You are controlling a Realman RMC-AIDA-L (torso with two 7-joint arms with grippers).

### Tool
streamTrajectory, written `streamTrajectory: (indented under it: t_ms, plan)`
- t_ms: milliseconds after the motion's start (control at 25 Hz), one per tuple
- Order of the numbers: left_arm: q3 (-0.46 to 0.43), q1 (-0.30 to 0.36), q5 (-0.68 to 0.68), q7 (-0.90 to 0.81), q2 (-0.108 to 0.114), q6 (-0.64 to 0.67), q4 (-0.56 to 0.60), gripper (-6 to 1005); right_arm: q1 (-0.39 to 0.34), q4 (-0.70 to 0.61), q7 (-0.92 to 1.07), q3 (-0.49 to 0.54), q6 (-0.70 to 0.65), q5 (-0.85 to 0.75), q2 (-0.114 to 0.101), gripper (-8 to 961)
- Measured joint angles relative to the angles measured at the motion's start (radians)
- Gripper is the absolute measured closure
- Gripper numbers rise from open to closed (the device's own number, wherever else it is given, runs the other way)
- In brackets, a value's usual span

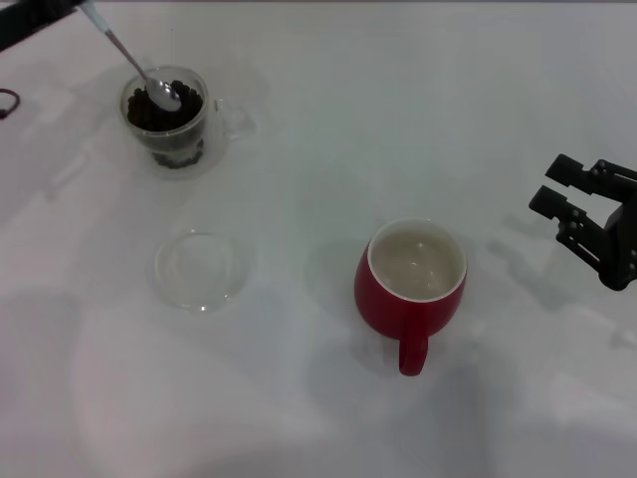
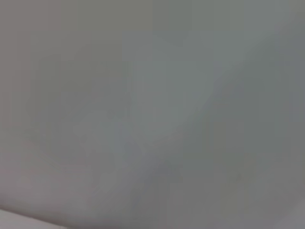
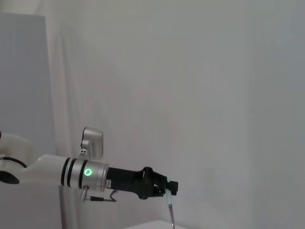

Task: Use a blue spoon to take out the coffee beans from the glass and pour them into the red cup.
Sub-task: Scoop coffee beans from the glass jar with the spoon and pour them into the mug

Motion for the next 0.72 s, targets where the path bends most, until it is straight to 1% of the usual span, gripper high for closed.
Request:
streamTrajectory:
  t_ms: [160, 240, 360, 520, 720]
  plan:
    - [0.0, 0.004, 0.002, 0.034, -0.017, -0.055, 0.017, 874, -0.007, 0.0, 0.01, 0.0, 0.0, 0.0, 0.0, 577]
    - [0.0, 0.007, -0.003, 0.049, -0.029, -0.084, 0.019, 875, -0.013, 0.0, 0.015, 0.0, 0.0, 0.0, 0.0, 577]
    - [0.0, 0.013, -0.005, 0.052, -0.041, -0.102, 0.02, 876, -0.02, 0.001, 0.017, 0.0, 0.0, 0.0, -0.001, 577]
    - [0.0, 0.029, -0.025, 0.044, -0.044, -0.099, 0.024, 875, -0.02, 0.002, 0.021, -0.001, 0.001, 0.0, -0.002, 577]
    - [0.001, 0.064, -0.086, 0.003, -0.038, -0.085, 0.049, 875, -0.02, 0.004, 0.021, -0.001, 0.008, 0.0, -0.002, 577]
